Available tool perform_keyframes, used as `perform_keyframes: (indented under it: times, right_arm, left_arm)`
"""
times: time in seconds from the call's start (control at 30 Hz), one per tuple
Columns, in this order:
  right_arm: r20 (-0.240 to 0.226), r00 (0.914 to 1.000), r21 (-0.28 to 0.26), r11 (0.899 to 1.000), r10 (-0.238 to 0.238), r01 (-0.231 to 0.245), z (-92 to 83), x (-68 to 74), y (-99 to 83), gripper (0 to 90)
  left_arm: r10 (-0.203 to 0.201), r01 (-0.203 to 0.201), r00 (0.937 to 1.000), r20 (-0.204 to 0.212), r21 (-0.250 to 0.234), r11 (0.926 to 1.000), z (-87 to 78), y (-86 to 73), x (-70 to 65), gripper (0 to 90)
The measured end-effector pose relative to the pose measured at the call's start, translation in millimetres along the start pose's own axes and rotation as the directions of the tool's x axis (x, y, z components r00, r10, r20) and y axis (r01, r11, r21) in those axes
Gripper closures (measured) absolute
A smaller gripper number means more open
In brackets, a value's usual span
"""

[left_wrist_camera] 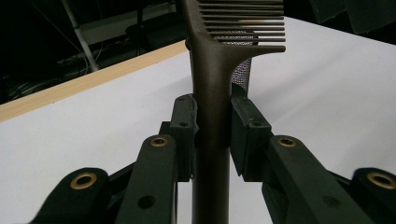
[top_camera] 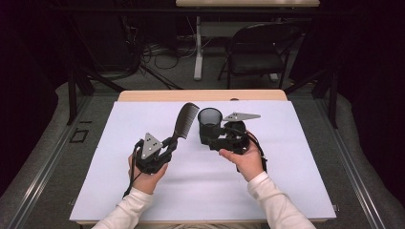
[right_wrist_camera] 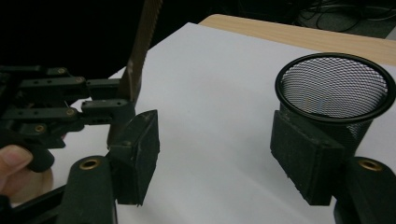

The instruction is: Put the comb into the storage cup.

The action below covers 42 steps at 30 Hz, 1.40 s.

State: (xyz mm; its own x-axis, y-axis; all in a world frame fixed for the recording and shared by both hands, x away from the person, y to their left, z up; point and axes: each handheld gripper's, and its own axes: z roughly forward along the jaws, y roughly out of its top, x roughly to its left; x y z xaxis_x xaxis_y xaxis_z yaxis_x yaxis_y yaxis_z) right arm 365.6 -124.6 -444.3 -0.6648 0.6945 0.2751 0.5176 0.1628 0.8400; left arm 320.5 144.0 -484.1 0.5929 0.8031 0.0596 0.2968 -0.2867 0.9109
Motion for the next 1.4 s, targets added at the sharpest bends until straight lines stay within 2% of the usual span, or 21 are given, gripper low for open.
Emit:
perform_keyframes:
  times: [0.07, 0.23, 0.5, 0.73, 0.9, 1.1, 1.4]
  right_arm:
    - [-0.016, 0.9997, -0.009, 1.0, 0.019, -0.019, 1.8, 0.7, 1.0, 32.8]
    - [-0.017, 0.9987, -0.028, 0.998, 0.049, -0.049, 4.5, 1.1, 4.3, 34.6]
    - [-0.017, 0.9986, -0.053, 0.997, 0.051, -0.052, 6.7, 4.6, 9.2, 36.8]
    - [-0.016, 0.9969, -0.067, 0.995, 0.077, -0.078, 7.5, 5.8, 11.6, 38.1]
    - [-0.028, 0.9935, -0.075, 0.991, 0.111, -0.112, 7.4, 4.7, 12.0, 41.6]
    - [-0.072, 0.9855, -0.091, 0.983, 0.153, -0.16, 5.4, 1.7, 13.5, 45.3]
    - [-0.083, 0.9824, -0.096, 0.98, 0.167, -0.175, 5.8, -2.1, 14.1, 47.2]
  left_arm:
    - [0.0, 0.0, 1.0, -0.002, 0.004, 1.0, 0.3, -0.5, 0.4, 72.8]
    - [-0.003, 0.003, 1.0, -0.005, 0.006, 1.0, 1.3, -1.3, 1.0, 72.7]
    - [-0.002, 0.002, 1.0, -0.01, 0.005, 1.0, 1.5, -1.7, 0.7, 72.8]
    - [0.008, -0.008, 0.9998, -0.02, 0.007, 0.9999, 2.2, -2.7, -0.2, 72.8]
    - [0.015, -0.015, 0.9996, -0.023, 0.012, 0.9998, 3.0, -3.3, -0.7, 72.8]
    - [0.017, -0.016, 0.9997, -0.02, 0.013, 0.9998, 4.0, -4.0, -2.3, 72.8]
    - [0.034, -0.034, 0.9993, -0.016, 0.025, 0.9991, 6.6, -5.8, -5.9, 72.8]
